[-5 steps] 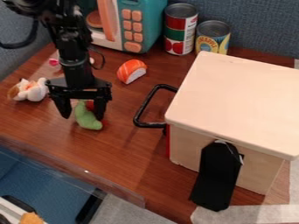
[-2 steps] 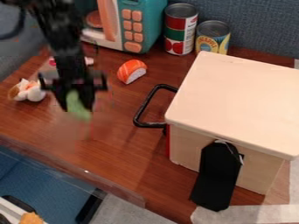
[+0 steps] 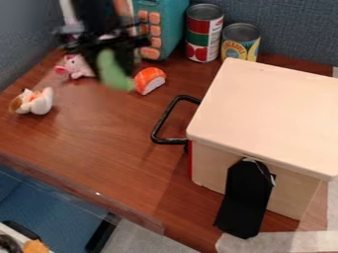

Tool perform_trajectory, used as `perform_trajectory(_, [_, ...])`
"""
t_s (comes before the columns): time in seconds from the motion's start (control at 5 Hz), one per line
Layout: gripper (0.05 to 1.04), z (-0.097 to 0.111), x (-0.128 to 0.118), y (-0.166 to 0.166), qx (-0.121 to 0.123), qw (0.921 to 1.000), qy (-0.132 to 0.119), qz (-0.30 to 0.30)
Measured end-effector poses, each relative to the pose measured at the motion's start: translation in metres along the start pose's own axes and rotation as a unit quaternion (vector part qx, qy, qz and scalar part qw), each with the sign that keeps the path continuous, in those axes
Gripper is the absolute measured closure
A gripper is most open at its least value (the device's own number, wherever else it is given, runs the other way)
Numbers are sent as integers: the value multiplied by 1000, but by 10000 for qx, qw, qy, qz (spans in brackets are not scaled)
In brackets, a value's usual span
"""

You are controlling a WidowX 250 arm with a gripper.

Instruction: Put the green bear above the drawer

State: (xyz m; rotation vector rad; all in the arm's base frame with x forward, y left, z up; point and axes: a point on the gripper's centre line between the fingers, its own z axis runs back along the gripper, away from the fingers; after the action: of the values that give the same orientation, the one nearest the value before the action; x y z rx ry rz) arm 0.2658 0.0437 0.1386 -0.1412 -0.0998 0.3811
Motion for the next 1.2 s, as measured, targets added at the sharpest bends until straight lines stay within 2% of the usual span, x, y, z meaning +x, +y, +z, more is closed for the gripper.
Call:
perform_trajectory(0.2, [610, 1, -9, -52, 264, 9989, -191, -350])
perform_trajectory(0.4, [610, -11, -22, -97, 346, 9969, -209, -673])
perform_trajectory(0.6, [611, -40, -28, -132, 617, 9943, -172, -854])
perform_trajectory(0.8, [526, -52, -22, -142, 727, 9924, -190, -978])
perform_trajectory(1.0, [219, -53, -18, -145, 715, 9917, -225, -1040])
perform_trajectory(1.2, [70, -42, -24, -141, 571, 9935, 25, -984])
